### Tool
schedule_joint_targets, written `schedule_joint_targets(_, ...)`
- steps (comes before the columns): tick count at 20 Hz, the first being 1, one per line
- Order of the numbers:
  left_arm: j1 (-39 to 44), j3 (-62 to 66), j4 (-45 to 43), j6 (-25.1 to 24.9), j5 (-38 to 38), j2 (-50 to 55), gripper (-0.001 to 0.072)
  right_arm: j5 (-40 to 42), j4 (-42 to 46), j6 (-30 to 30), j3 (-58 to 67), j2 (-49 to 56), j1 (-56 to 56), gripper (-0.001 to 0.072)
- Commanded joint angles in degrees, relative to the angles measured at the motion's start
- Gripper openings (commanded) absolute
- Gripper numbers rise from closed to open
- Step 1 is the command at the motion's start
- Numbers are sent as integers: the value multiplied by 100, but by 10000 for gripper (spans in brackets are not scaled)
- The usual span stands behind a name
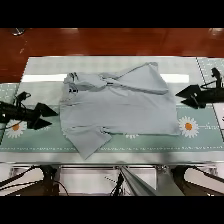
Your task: Fold the shirts.
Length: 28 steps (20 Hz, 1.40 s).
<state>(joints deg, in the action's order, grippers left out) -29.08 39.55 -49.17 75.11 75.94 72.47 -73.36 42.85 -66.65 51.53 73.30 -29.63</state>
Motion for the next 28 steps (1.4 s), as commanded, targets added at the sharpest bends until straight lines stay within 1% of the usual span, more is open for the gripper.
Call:
schedule_joint_targets(1, -267, -1163, 944, -894, -367, -240, 705, 518, -1003, 356, -1805, -1276, -164, 614)
schedule_joint_targets(2, -267, -1285, 1102, -1008, -518, -240, 705, 487, -1054, 356, -1982, -1449, -164, 614)
schedule_joint_targets(4, -267, -1423, 1174, -1084, -723, -238, 705, 409, -1045, 348, -2146, -1679, -164, 614)
schedule_joint_targets(8, -186, -1508, 1172, -1298, -699, -223, 705, 420, -1300, 212, -2153, -1775, -164, 614)
schedule_joint_targets(10, 85, -1506, 1172, -1298, -826, -186, 704, 787, -1491, 138, -2111, -1775, -232, 614)
schedule_joint_targets(12, 461, -1506, 1200, -1294, -1150, -157, 700, 1141, -1456, -127, -1947, -1764, -472, 614)
schedule_joint_targets(13, 643, -1502, 1231, -1294, -1290, -155, 685, 1150, -1353, -236, -1858, -1764, -684, 614)
schedule_joint_targets(14, 748, -1480, 1235, -1296, -1360, -155, 404, 1108, -1178, -313, -1779, -1764, -946, 614)
schedule_joint_targets(15, 767, -1447, 1244, -1318, -1353, -160, 38, 1023, -883, -391, -1731, -1764, -1259, 614)
schedule_joint_targets(16, 767, -1403, 1257, -1327, -1314, -162, 20, 929, -461, -479, -1733, -1764, -1539, 614)
schedule_joint_targets(17, 767, -1342, 1261, -1438, -1244, -162, 20, 820, 129, -603, -1735, -1764, -1714, 614)
schedule_joint_targets(19, 767, -1248, 1298, -1443, -1182, -162, 20, 560, 1626, -992, -1814, -1764, -1777, 615)
schedule_joint_targets(20, 767, -1239, 1342, -1443, -1187, -162, 20, 435, 2107, -1211, -1928, -1764, -1777, 614)
schedule_joint_targets(21, 767, -1239, 1373, -1443, -1189, -162, 20, 404, 2354, -1322, -2087, -1764, -1770, 614)
schedule_joint_targets(22, 767, -1239, 1373, -1443, -1193, -162, 20, 452, 2332, -1425, -2240, -1759, -1727, 614)
schedule_joint_targets(25, 769, -1241, 1370, -1443, -1189, -162, 20, 372, 1926, -1377, -2315, -1360, -1353, 615)
schedule_joint_targets(28, 769, -1241, 1370, -1443, -1189, -162, 20, 382, 1471, -1106, -2315, -811, -907, 614)
